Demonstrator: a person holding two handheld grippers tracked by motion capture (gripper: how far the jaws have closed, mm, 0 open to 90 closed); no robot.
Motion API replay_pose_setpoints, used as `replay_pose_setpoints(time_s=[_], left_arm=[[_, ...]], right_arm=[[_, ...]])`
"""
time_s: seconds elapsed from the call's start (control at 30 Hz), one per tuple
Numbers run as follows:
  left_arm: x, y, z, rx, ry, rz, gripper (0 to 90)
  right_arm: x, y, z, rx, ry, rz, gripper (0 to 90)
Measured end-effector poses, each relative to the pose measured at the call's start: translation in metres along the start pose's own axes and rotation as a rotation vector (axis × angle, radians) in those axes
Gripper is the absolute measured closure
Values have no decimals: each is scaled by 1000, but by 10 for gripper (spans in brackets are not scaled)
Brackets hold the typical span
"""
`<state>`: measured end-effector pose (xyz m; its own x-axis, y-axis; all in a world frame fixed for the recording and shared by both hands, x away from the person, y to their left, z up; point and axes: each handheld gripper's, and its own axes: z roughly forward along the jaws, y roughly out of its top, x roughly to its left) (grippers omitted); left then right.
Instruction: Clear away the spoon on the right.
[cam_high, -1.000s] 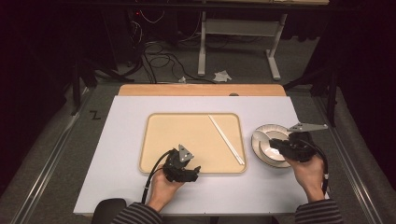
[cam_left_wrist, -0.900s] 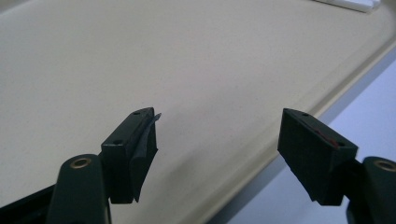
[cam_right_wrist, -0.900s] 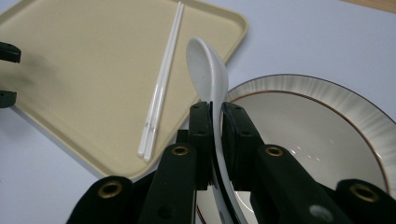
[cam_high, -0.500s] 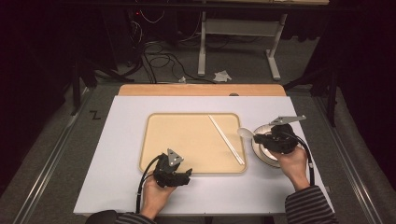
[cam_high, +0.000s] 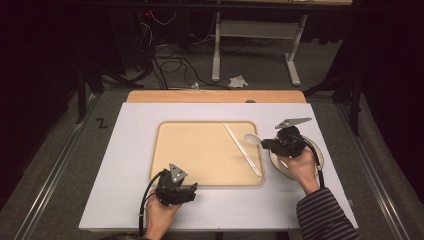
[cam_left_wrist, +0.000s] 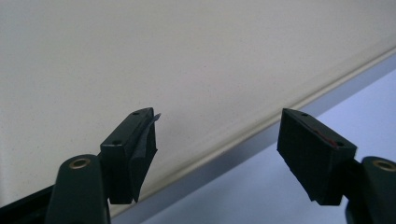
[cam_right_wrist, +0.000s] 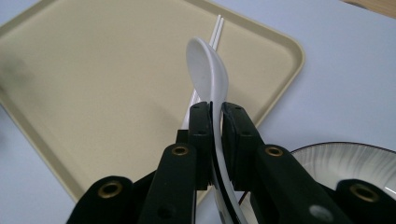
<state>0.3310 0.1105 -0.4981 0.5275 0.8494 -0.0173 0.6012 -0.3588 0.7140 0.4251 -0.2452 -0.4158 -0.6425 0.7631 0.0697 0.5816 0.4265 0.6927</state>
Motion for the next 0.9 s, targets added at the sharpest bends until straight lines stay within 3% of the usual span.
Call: replay_pose_setpoints(time_s=[0.33, 0.67, 0.9], left_arm=[[7, -12, -12, 1, 56, -46, 285], [9, -14, -15, -1, 59, -58, 286], [13, -12, -14, -6, 51, -56, 289]], right_arm=[[1, 14, 23, 13, 39, -26, 839], [0, 19, 43, 52, 14, -24, 839], [0, 21, 45, 53, -1, -4, 839]])
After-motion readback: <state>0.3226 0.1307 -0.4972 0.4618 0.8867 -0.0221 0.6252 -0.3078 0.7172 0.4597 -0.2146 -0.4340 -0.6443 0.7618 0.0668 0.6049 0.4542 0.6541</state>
